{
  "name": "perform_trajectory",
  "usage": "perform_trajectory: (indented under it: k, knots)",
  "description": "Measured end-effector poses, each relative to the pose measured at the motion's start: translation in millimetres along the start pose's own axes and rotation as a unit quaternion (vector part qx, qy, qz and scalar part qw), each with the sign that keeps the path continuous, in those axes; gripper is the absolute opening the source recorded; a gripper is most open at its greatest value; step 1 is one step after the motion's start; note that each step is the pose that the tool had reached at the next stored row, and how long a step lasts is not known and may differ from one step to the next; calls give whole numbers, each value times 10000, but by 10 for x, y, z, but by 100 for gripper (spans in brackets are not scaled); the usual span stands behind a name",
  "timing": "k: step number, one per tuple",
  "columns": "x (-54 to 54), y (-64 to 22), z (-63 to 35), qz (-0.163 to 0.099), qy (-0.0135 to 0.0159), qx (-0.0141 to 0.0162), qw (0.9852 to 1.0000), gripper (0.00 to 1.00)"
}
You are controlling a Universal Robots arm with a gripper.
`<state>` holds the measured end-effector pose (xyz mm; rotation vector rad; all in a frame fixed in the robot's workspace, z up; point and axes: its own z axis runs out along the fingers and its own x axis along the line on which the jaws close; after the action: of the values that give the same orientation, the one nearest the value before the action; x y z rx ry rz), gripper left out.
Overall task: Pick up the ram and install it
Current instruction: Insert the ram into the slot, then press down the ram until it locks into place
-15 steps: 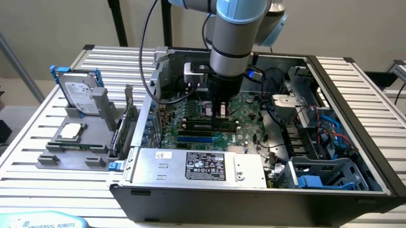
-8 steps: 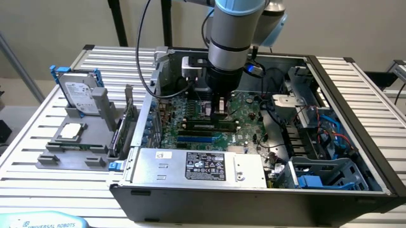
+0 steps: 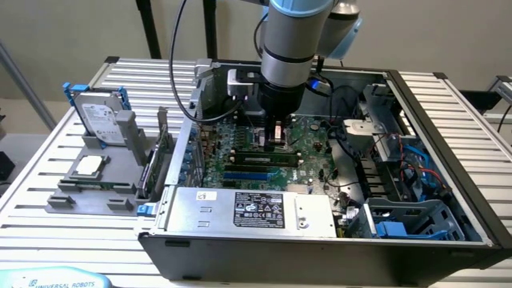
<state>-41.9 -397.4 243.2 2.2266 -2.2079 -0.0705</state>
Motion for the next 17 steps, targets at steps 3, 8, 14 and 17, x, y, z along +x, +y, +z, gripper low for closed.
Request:
perform_trajectory:
  k: [3,8,14,17]
  knots:
    - [0,0,-1,0,1,0,10000,11]
    - [0,0,-1,0,1,0,10000,11]
    - [1,-1,18,1,1,0,10000,11]
    - [2,-4,51,1,1,0,10000,11]
